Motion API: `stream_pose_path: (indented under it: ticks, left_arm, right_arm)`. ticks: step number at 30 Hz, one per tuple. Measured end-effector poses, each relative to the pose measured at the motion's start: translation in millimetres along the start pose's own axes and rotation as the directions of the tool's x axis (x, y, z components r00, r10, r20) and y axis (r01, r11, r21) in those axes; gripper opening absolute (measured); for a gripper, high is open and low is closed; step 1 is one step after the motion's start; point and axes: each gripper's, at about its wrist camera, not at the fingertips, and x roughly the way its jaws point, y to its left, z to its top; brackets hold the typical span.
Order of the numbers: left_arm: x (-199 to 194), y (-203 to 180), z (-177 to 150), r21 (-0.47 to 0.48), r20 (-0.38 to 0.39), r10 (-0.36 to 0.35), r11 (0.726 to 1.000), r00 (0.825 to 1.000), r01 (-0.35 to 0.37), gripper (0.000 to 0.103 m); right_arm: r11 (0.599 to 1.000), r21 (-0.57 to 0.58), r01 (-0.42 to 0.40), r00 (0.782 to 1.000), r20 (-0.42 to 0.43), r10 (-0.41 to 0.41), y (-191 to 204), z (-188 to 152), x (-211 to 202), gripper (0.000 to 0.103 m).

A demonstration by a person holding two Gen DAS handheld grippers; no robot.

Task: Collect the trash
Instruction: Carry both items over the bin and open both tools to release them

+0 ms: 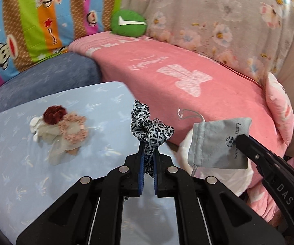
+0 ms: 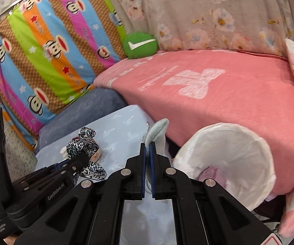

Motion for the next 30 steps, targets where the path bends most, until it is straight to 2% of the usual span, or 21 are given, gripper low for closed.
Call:
stream_pose_path:
  ticks: [13, 22, 30]
  left_arm:
    - [17.7, -87.4, 2.7, 0.149, -0.039, -0.114, 0.982, 0.993, 0.119, 0.007]
    - [29.1, -118.3, -2.0, 0.192, -0.073, -0.142, 0.969, 0.987, 0.154, 0.009]
    - [37.7, -127.3, -2.1, 0.199, -0.100, -0.156, 0.965, 0.983, 0.173, 0.010]
  right_arm:
    - [0.988, 0.113, 0.103, 0.992, 0.056, -0.110, -95.1, 10.1, -38.8, 0.004]
    - [0.979, 0.151, 0.134, 0.988, 0.057, -0.145, -123.2, 4.1, -46.9, 0.004]
    - [0.976, 0.165, 0.142, 0.987, 0.050, -0.152, -129.6, 3.5, -44.5, 0.004]
